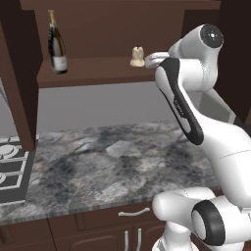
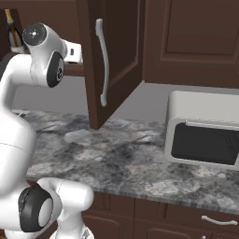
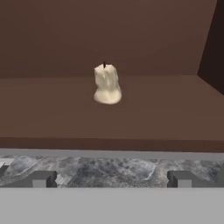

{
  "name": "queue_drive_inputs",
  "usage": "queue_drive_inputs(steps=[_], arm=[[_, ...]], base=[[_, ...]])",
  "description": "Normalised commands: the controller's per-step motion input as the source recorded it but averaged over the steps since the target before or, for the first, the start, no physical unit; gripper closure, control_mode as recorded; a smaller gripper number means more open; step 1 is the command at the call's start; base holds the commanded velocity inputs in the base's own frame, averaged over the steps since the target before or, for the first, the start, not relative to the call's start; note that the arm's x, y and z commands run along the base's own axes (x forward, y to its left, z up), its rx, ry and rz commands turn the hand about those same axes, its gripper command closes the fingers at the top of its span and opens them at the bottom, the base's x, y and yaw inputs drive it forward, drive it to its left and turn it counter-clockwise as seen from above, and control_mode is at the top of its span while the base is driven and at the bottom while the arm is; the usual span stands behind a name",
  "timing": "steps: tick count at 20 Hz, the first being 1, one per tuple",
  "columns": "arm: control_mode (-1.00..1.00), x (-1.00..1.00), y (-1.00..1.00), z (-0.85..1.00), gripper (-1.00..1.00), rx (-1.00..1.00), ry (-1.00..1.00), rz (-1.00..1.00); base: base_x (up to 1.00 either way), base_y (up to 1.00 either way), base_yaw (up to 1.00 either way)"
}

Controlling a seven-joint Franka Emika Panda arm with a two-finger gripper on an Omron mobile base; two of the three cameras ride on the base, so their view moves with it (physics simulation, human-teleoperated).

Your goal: Get the candle and the wine from the cabinet and move them to the dining counter.

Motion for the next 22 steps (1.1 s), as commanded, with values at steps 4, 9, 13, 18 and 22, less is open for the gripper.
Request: queue_drive_inputs(steps=[4, 9, 13, 18, 22], arm=[[-1.00, 0.18, 0.00, 0.00, -1.00, 0.00, 0.02, 0.00], [-1.00, 0.24, 0.00, 0.00, -1.00, 0.00, 0.00, 0.00], [-1.00, 0.18, 0.00, 0.00, -1.00, 0.00, 0.00, 0.00], [-1.00, 0.27, 0.00, 0.00, -1.00, 0.00, 0.00, 0.00], [-1.00, 0.30, 0.09, 0.00, -1.00, 0.00, 0.00, 0.00]], base=[[0.00, 0.00, 0.00], [0.00, 0.00, 0.00], [0.00, 0.00, 0.00], [0.00, 0.00, 0.00], [0.00, 0.00, 0.00]])
